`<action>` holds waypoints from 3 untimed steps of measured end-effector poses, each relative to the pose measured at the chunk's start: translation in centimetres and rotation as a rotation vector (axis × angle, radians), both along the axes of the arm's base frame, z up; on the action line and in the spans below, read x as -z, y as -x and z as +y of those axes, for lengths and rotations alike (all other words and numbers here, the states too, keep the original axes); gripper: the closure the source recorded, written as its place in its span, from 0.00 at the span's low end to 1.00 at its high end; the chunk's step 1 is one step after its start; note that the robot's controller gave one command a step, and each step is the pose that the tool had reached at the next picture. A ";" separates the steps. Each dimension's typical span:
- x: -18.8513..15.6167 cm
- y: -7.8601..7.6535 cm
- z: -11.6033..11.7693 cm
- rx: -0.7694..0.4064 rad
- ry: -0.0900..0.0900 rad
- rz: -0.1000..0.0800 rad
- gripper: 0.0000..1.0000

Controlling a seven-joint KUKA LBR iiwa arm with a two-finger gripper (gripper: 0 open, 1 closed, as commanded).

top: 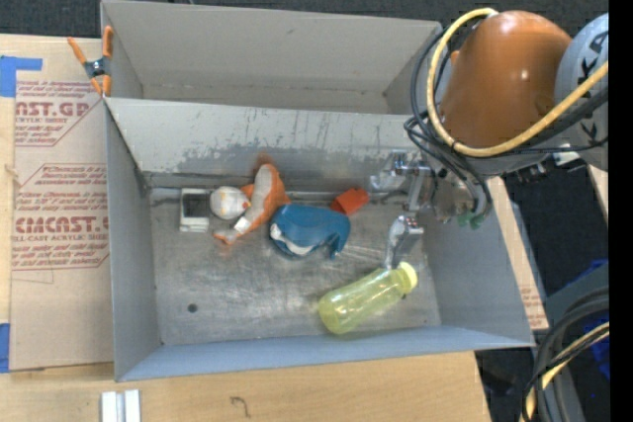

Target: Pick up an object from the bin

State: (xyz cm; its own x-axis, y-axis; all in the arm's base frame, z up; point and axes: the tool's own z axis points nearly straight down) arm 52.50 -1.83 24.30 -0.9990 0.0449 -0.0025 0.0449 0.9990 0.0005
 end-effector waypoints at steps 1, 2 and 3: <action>4.1 1.3 -0.4 0.040 0.000 -0.007 0.00; 8.4 2.4 -1.7 -0.031 0.000 0.002 0.00; 15.6 3.3 -2.0 -0.285 -0.001 0.004 1.00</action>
Offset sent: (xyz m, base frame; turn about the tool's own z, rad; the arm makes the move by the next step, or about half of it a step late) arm -0.0297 -0.0287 -0.1060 -0.1030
